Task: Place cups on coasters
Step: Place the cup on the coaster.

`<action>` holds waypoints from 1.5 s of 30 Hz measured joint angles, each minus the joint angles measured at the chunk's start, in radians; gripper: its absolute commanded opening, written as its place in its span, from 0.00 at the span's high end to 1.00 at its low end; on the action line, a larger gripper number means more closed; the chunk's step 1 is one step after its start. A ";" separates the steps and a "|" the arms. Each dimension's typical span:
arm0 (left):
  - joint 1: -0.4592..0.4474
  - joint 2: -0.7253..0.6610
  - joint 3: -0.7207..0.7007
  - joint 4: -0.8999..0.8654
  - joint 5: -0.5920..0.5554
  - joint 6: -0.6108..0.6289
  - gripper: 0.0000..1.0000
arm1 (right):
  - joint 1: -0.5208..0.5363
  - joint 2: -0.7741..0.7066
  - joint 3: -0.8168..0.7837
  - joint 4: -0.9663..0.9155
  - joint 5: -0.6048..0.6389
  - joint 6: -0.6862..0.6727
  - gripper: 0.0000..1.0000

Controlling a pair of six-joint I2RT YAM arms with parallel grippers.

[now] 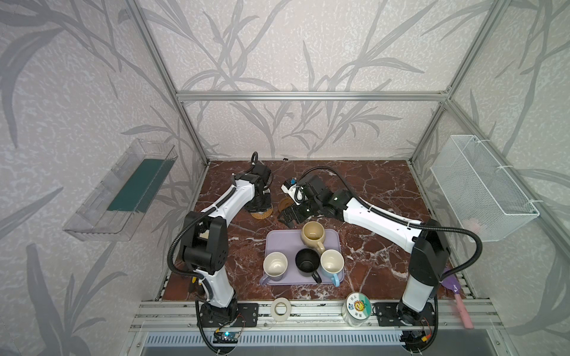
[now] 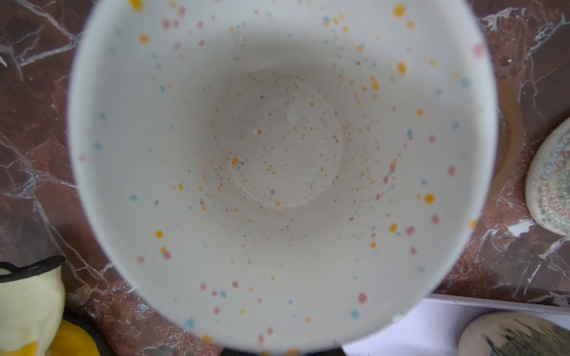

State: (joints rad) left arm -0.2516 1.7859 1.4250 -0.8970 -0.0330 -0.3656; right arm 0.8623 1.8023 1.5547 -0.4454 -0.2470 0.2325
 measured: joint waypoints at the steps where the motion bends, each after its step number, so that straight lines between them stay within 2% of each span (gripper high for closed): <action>1: 0.002 0.003 0.000 0.003 0.000 0.000 1.00 | 0.000 0.000 0.000 0.000 0.000 0.001 0.01; 45: 0.022 -0.002 -0.095 0.090 0.008 -0.011 1.00 | 0.000 0.011 -0.006 0.008 0.002 0.010 0.01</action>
State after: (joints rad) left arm -0.2298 1.7844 1.3300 -0.8066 -0.0246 -0.3767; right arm 0.8623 1.8137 1.5490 -0.4374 -0.2447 0.2428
